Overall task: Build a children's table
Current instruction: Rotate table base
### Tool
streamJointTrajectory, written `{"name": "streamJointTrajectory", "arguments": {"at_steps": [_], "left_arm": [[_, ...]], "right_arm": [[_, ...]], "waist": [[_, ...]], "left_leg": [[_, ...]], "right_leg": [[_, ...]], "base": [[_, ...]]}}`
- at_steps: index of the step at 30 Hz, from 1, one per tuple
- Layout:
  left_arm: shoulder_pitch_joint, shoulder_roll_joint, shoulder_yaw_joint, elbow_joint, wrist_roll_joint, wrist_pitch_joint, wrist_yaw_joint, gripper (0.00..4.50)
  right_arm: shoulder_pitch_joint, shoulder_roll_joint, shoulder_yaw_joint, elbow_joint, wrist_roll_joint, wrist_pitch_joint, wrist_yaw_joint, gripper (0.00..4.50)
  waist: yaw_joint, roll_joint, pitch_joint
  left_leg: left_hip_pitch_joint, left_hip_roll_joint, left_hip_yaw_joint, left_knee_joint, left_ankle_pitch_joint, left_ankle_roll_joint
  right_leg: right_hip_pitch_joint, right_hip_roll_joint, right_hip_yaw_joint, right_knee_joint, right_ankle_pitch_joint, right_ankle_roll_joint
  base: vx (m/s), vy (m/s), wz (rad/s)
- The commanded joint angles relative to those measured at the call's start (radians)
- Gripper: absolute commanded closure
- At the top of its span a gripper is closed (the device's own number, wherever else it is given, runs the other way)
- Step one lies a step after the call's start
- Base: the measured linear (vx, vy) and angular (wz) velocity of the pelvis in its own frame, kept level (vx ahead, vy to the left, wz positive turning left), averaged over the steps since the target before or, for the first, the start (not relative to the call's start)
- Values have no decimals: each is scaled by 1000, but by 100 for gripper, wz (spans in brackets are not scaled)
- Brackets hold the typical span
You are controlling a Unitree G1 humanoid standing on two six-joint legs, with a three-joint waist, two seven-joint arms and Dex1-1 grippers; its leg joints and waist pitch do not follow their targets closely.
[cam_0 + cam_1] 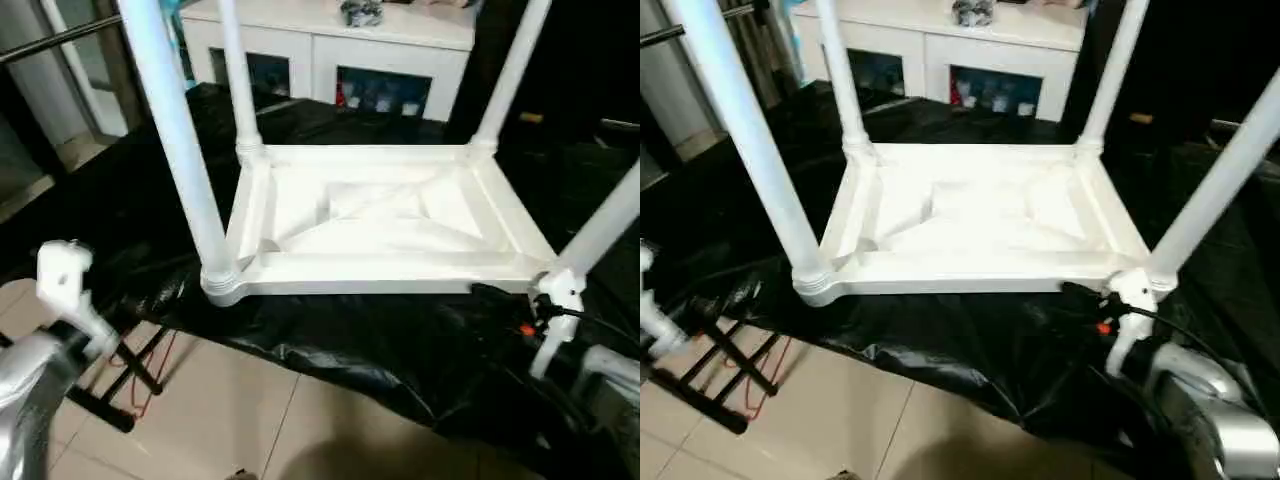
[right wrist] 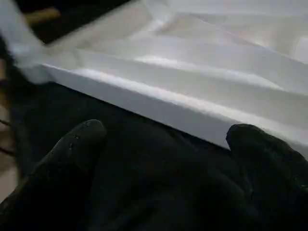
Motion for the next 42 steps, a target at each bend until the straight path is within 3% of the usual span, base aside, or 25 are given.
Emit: {"name": "streamJointTrajectory", "arguments": {"at_steps": [1,5,10,13,14,16,17,23,26,27,28,29,32,34,35,36,37,38,39,42], "left_arm": [[-27,-4,-25,48,19,-25,19,0],[-91,-18,-68,159,54,-88,34,0],[-139,-48,-94,196,23,-92,-7,0],[-164,-58,-126,213,-6,-97,-57,0],[-185,-60,-164,229,-23,-105,-105,0],[-206,-62,-187,245,-39,-103,-145,0],[-206,-62,-187,245,-39,-103,-145,0],[-235,-42,-220,214,-106,-22,-241,0],[-220,-6,-252,132,-196,88,-312,0],[-214,10,-268,106,-224,122,-339,0],[-208,20,-283,86,-246,146,-363,0],[-203,21,-294,69,-268,169,-379,0],[-198,16,-319,42,-319,233,-402,0],[-198,13,-341,27,-339,269,-411,0],[-198,13,-341,27,-339,269,-411,0],[-208,-11,-379,19,-348,291,-409,0],[-209,-13,-382,18,-348,292,-409,0],[-216,-25,-399,20,-346,296,-405,0],[-231,-38,-422,28,-339,297,-406,0],[-260,-58,-453,50,-324,293,-406,0]], "right_arm": [[-10,-13,-17,35,-45,14,-42,3],[-42,-3,-26,49,-63,67,-161,3],[-101,33,-24,105,-102,109,-259,3],[-151,61,-14,167,-138,106,-298,3],[-203,77,9,232,-165,102,-327,3],[-243,85,39,283,-187,102,-340,3],[-243,85,39,283,-187,102,-340,3],[-305,114,80,346,-226,84,-337,3],[-355,149,74,417,-235,34,-350,3],[-379,163,75,454,-240,6,-356,3],[-405,180,79,493,-244,-22,-357,3],[-433,198,90,537,-253,-55,-355,3],[-489,248,129,623,-270,-116,-318,3],[-526,281,148,674,-279,-143,-291,3],[-526,281,148,674,-279,-143,-291,3],[-580,322,176,749,-303,-171,-281,3],[-583,325,178,754,-304,-173,-281,3],[-606,341,185,787,-313,-184,-279,3],[-635,358,189,832,-323,-202,-278,3],[-674,378,186,898,-337,-230,-278,3]], "waist": [[-3,-1,-40],[-7,-2,-46],[-10,-7,-55],[-10,-10,-56],[-10,-18,-56],[-11,-13,-54],[-12,-24,-55],[-8,-25,-56],[-9,-18,-56],[-11,-11,-55],[-14,-15,-56],[-24,-11,-55],[-36,-13,-55],[-49,-14,-55],[-51,-13,-53],[-53,-17,-53],[-55,-20,-52],[-55,-18,-52],[-58,-30,-53],[-55,-23,-52]], "left_leg": [[9,9,-13,-83,-326,8],[4,8,-14,-80,-295,11],[2,12,-11,-73,-213,15],[2,10,-8,-71,-182,20],[1,12,-6,-70,-179,23],[2,9,-5,-71,-189,16],[6,10,-3,-69,-194,16],[4,15,-3,-69,-152,14],[6,15,-2,-69,-146,8],[5,14,-3,-70,-149,4],[7,14,-1,-69,-154,0],[4,12,-1,-70,-168,-8],[4,12,0,-69,-176,-6],[0,11,-1,-69,-184,1],[-1,12,-2,-70,-189,1],[0,13,-1,-69,-195,1],[1,13,-2,-69,-192,0],[1,12,-2,-69,-190,-2],[3,14,1,-67,-188,0],[7,15,1,-68,-187,-1]], "right_leg": [[22,-36,33,-112,-480,-43],[28,-33,32,-105,-410,-54],[34,-35,35,-84,-252,-126],[35,-35,36,-76,-207,-157],[39,-36,37,-75,-194,-161],[37,-37,35,-78,-232,-160],[35,-37,36,-79,-240,-158],[41,-40,40,-65,-182,-170],[40,-38,40,-61,-153,-190],[40,-38,39,-58,-144,-201],[40,-37,38,-57,-139,-206],[42,-37,37,-56,-132,-220],[45,-36,38,-57,-134,-231],[49,-37,38,-56,-141,-233],[49,-37,38,-58,-155,-232],[48,-37,39,-61,-180,-226],[47,-39,40,-61,-200,-228],[47,-38,40,-62,-204,-227],[45,-38,41,-64,-206,-226],[42,-38,42,-62,-205,-228]], "base": [[0,0,0],[0,0,0],[0,0,0],[0,0,0],[0,0,0],[0,0,0],[0,0,0],[0,0,0],[0,0,0],[0,0,0],[0,0,0],[0,0,0],[0,0,0],[0,0,0],[0,0,0],[0,0,0],[0,0,0],[0,0,0],[0,0,0],[0,0,0]]}}
